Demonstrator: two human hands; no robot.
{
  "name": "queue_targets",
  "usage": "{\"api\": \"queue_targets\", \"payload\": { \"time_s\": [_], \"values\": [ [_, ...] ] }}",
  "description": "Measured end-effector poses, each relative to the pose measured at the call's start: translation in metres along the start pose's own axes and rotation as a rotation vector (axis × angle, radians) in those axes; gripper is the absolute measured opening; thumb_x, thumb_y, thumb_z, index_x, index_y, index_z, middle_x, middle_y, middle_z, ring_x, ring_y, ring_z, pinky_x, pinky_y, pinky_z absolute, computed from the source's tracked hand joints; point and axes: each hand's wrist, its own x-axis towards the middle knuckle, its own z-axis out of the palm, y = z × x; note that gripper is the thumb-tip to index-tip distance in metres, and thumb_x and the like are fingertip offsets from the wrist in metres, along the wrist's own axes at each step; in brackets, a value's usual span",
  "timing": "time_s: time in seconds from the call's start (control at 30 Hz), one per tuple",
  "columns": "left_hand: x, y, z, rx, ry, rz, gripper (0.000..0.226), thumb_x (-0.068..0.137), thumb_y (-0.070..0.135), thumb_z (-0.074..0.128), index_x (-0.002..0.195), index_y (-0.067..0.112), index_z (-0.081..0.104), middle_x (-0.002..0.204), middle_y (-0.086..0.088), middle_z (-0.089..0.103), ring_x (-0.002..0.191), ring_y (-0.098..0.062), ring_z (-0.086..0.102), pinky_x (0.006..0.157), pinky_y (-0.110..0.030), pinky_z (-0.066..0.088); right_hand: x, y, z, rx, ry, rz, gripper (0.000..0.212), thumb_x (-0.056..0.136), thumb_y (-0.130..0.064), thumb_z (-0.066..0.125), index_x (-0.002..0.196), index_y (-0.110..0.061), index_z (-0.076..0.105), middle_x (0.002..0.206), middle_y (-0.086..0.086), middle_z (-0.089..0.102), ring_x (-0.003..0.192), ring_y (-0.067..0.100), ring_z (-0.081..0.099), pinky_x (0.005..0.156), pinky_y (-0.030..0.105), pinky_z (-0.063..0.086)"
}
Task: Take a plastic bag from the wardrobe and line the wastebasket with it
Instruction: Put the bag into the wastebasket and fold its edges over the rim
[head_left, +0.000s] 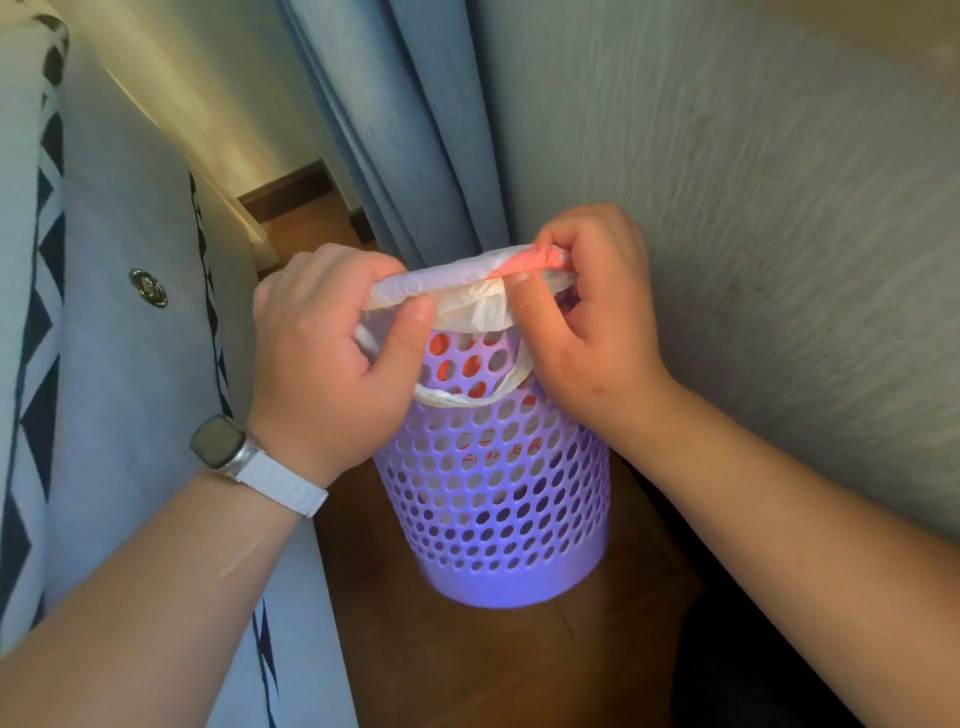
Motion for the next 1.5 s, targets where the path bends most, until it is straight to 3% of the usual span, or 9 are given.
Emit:
{"api": "queue_targets", "payload": {
  "time_s": [0.07,0.13,0.27,0.53,0.7,0.83,1.13,1.33,1.5],
  "values": [
    [-0.001,0.009,0.000,0.113,-0.013,0.053,0.033,0.092,0.036,0.051,0.104,0.009,0.066,0.095,-0.005,0.065,0.092,-0.029,0.057,0.087,-0.047,0.040,-0.001,-0.004,0.000,-0.028,-0.003,-0.031,0.012,0.088,-0.018,0.058,0.083,-0.008,0.056,0.086,-0.004,0.047,0.081,0.020,0.049,0.075,0.047,0.041],
    [-0.002,0.019,0.002,0.162,-0.006,0.075,0.033,0.093,0.036,0.052,0.110,0.011,0.066,0.099,-0.005,0.067,0.095,-0.027,0.056,0.090,-0.045,0.037,-0.004,-0.009,0.002,-0.046,-0.017,-0.055,0.013,0.088,-0.019,0.061,0.084,-0.008,0.057,0.086,-0.003,0.047,0.082,0.018,0.048,0.076,0.045,0.040],
    [-0.002,0.019,0.006,0.154,-0.017,0.018,0.022,0.093,0.033,0.055,0.096,0.014,0.066,0.085,-0.003,0.062,0.081,-0.026,0.053,0.077,-0.041,0.036,-0.009,-0.012,0.007,-0.042,-0.054,-0.037,0.016,0.087,-0.025,0.062,0.087,-0.009,0.059,0.086,0.002,0.054,0.085,0.019,0.050,0.082,0.050,0.042],
    [0.000,-0.002,0.004,0.063,0.023,-0.074,0.020,0.090,0.024,0.056,0.076,0.009,0.057,0.072,0.003,0.048,0.070,-0.024,0.047,0.066,-0.046,0.041,-0.006,0.000,0.003,0.041,-0.126,-0.060,0.037,0.086,-0.029,0.059,0.112,-0.004,0.061,0.109,0.005,0.059,0.104,0.024,0.056,0.093,0.059,0.041],
    [0.000,-0.001,0.003,-0.017,0.061,-0.072,0.025,0.091,0.025,0.052,0.076,0.006,0.056,0.073,0.002,0.049,0.071,-0.019,0.046,0.063,-0.046,0.043,-0.003,0.007,0.002,0.041,-0.069,-0.018,0.030,0.086,-0.027,0.060,0.104,-0.003,0.065,0.107,0.005,0.061,0.104,0.023,0.057,0.093,0.051,0.043],
    [-0.002,0.003,0.006,-0.043,0.063,-0.071,0.024,0.092,0.025,0.053,0.076,0.006,0.057,0.074,0.002,0.049,0.072,-0.018,0.045,0.064,-0.047,0.043,-0.003,0.003,0.003,0.019,-0.022,0.020,0.017,0.083,-0.023,0.059,0.086,-0.006,0.059,0.091,-0.002,0.054,0.089,0.019,0.053,0.082,0.052,0.043],
    [-0.003,0.018,0.003,0.100,-0.008,0.044,0.034,0.091,0.035,0.054,0.113,0.012,0.065,0.101,-0.007,0.066,0.095,-0.026,0.056,0.087,-0.044,0.039,-0.006,-0.010,0.005,-0.046,0.011,-0.008,0.017,0.083,-0.023,0.063,0.084,-0.007,0.057,0.087,-0.001,0.050,0.084,0.020,0.048,0.076,0.046,0.041],
    [-0.002,0.013,0.006,0.123,-0.014,-0.018,0.027,0.092,0.037,0.053,0.090,0.012,0.064,0.081,0.001,0.057,0.079,-0.023,0.051,0.075,-0.040,0.036,-0.009,-0.012,0.008,0.003,-0.059,-0.019,0.018,0.084,-0.025,0.063,0.091,-0.008,0.060,0.091,0.003,0.057,0.089,0.021,0.053,0.081,0.052,0.043],
    [-0.001,0.001,0.005,0.101,0.002,-0.093,0.024,0.088,0.034,0.055,0.083,0.011,0.058,0.078,0.004,0.051,0.076,-0.025,0.050,0.073,-0.043,0.041,-0.009,0.003,0.006,0.023,-0.097,-0.029,0.035,0.084,-0.031,0.061,0.106,-0.003,0.063,0.107,0.007,0.062,0.103,0.025,0.057,0.091,0.055,0.043]
  ]
}}
